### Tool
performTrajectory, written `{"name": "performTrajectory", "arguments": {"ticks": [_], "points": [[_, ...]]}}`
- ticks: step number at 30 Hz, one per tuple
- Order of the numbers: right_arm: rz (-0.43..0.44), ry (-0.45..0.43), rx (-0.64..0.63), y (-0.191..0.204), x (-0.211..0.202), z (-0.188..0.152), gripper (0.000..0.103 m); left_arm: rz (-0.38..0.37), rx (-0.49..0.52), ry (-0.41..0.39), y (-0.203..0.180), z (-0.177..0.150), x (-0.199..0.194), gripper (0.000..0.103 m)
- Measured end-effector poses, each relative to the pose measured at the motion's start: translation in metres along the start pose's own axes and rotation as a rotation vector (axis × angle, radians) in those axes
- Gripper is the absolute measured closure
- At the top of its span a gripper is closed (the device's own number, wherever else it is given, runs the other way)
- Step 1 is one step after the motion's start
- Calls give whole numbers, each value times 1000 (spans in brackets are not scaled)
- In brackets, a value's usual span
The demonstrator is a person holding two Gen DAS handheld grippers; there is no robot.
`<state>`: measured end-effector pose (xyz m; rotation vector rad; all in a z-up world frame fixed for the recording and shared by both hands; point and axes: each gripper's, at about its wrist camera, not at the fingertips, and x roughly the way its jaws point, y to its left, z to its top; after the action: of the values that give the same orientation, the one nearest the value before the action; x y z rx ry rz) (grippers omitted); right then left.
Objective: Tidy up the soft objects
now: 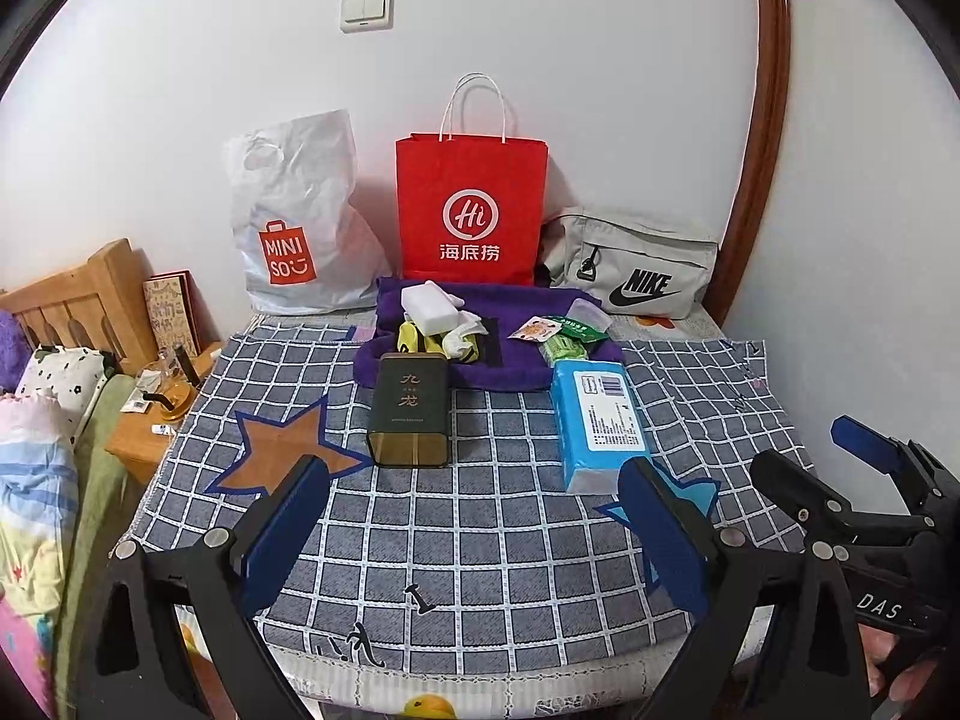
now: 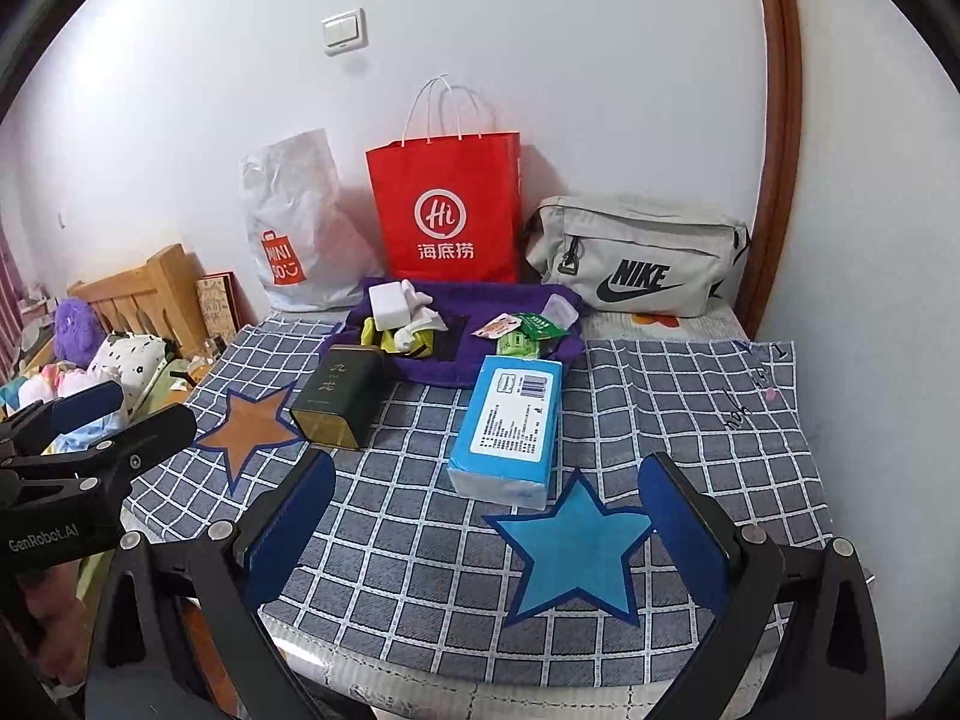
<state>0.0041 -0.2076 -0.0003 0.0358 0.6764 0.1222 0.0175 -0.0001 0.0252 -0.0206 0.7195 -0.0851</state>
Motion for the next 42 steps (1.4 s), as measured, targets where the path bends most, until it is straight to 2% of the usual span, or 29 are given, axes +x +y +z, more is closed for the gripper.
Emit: {"name": "performTrajectory", "arguments": {"ticks": [42], "points": [[-11,-1,-8,6,-8,-6,3,-2,-6,4,-1,-8,0,5]]}}
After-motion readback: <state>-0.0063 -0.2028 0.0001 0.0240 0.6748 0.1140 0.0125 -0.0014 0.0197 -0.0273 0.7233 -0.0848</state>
